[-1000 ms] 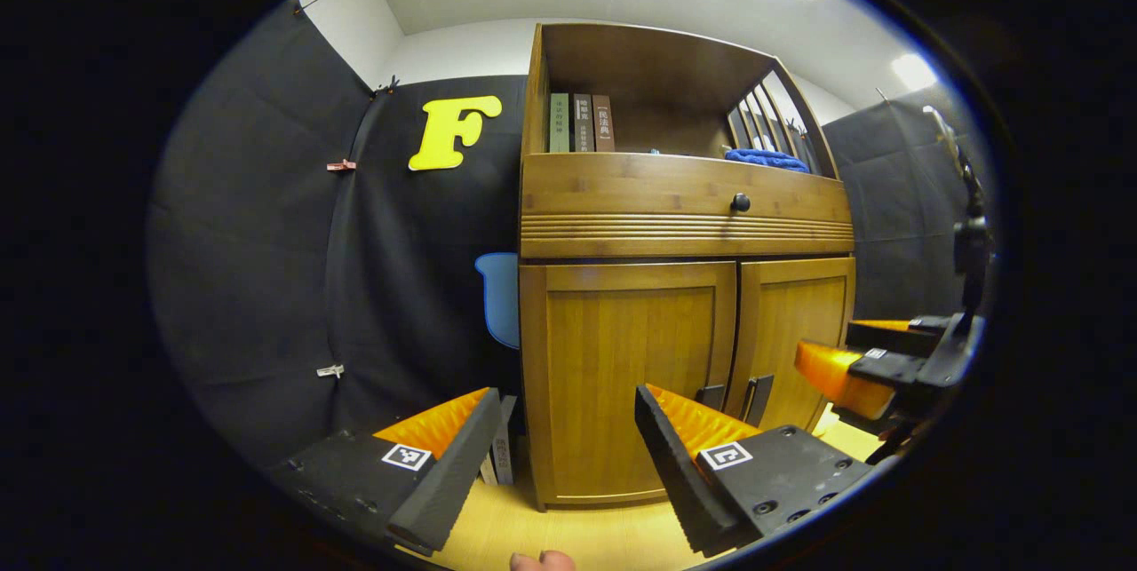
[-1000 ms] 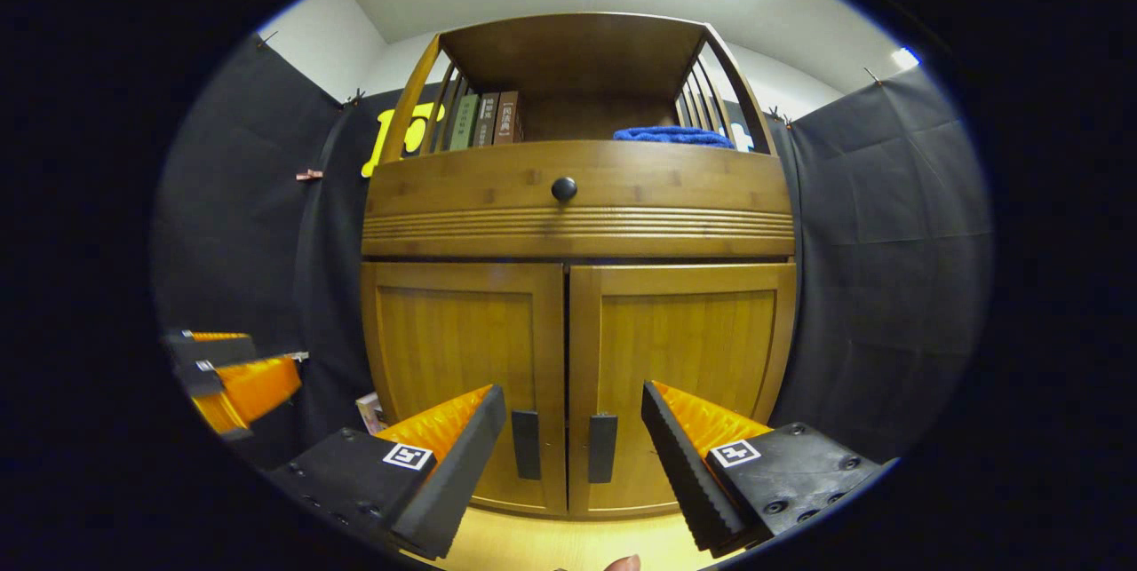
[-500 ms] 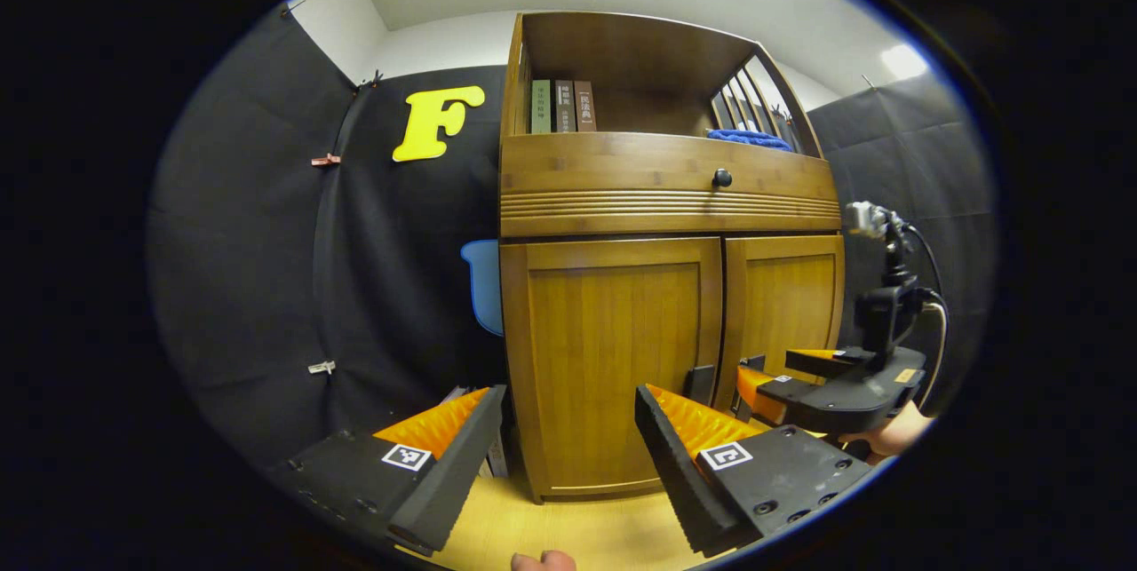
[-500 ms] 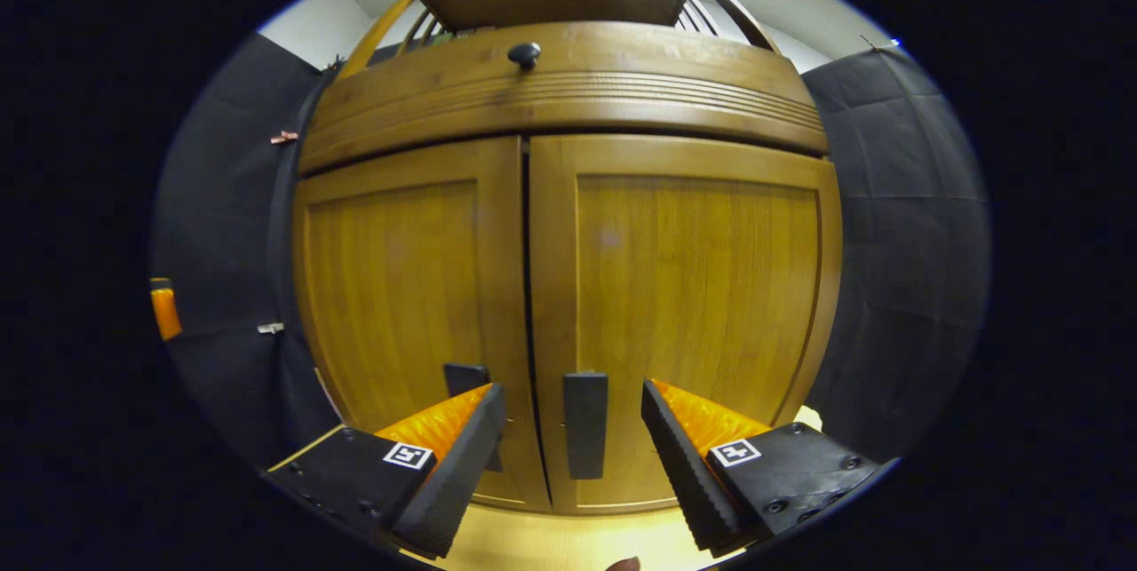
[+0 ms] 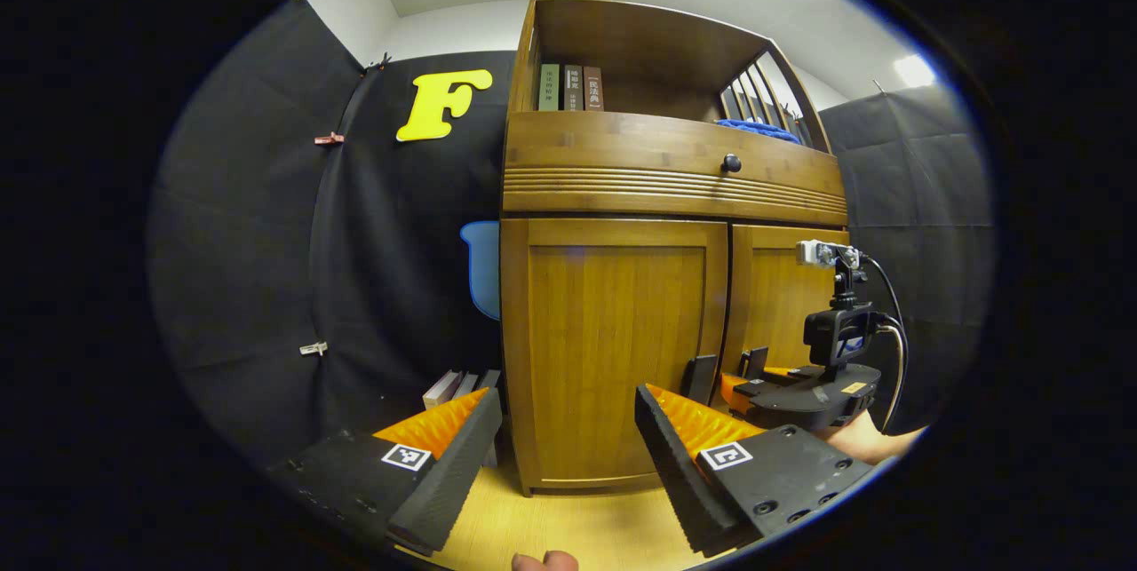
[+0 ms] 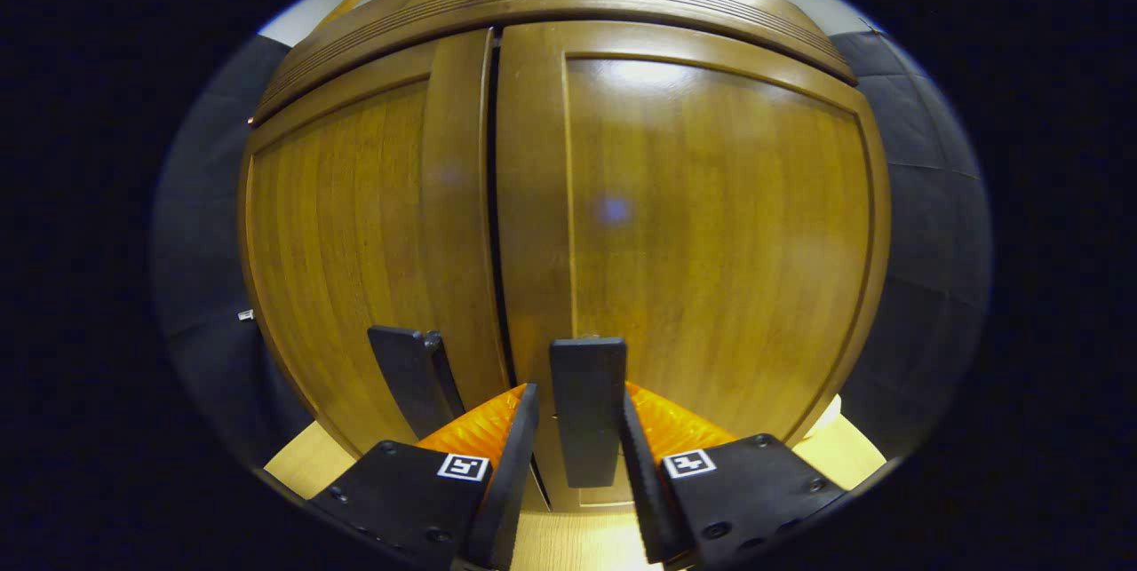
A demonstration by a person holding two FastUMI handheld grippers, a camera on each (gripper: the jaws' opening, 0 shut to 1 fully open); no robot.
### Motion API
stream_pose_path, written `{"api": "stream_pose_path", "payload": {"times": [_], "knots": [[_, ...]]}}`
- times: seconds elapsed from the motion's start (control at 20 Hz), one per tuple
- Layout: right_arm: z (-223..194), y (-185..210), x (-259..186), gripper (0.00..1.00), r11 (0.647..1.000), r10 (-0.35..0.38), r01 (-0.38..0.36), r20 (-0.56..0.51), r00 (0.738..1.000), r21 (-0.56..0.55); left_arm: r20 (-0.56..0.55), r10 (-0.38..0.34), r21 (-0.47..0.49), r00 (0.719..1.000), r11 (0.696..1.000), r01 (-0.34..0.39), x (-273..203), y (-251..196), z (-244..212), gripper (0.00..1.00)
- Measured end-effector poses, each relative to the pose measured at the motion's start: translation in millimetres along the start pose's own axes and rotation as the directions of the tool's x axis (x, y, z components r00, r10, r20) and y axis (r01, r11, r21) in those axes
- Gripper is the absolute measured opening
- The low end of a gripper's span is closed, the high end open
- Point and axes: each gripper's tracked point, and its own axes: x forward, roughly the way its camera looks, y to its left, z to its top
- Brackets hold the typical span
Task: Open the right door of the double-door shoe cabinet with the right hand, and open the left door with the left hand.
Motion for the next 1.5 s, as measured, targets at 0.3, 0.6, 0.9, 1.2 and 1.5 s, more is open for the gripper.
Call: {"api": "stream_pose_path", "payload": {"times": [0.3, 0.6, 0.9, 1.2, 1.5], "knots": [[8.1, -2.5, -9.1, 0.28, 1.000, 0.024, -0.024, 0.005, 1.000, 0.009, 0.007, 0.019, -0.006, 1.000, 1.000, -0.019, -11.3, 4.5, 0.8, 0.94], [24.3, -4.6, -19.9, 0.27, 0.995, 0.092, -0.093, 0.016, 0.996, 0.045, 0.031, 0.018, -0.001, 0.999, 1.000, -0.018, -28.5, -6.6, 8.1, 0.92], [25.0, -3.2, -19.2, 0.24, 0.994, 0.099, -0.101, 0.047, 0.994, 0.046, 0.024, 0.007, -0.016, 1.000, 1.000, -0.007, -40.6, -32.1, 0.9, 0.94], [33.2, -4.0, -26.0, 0.27, 0.989, 0.131, -0.132, 0.023, 0.991, 0.070, 0.036, 0.005, -0.004, 0.999, 1.000, -0.005, -34.5, -78.2, 2.2, 0.94], [37.5, -6.3, -28.4, 0.22, 0.994, 0.112, -0.112, 0.002, 0.994, 0.003, 0.010, -0.006, 0.016, 1.000, 1.000, 0.005, -17.6, -132.2, -2.5, 0.92]]}}
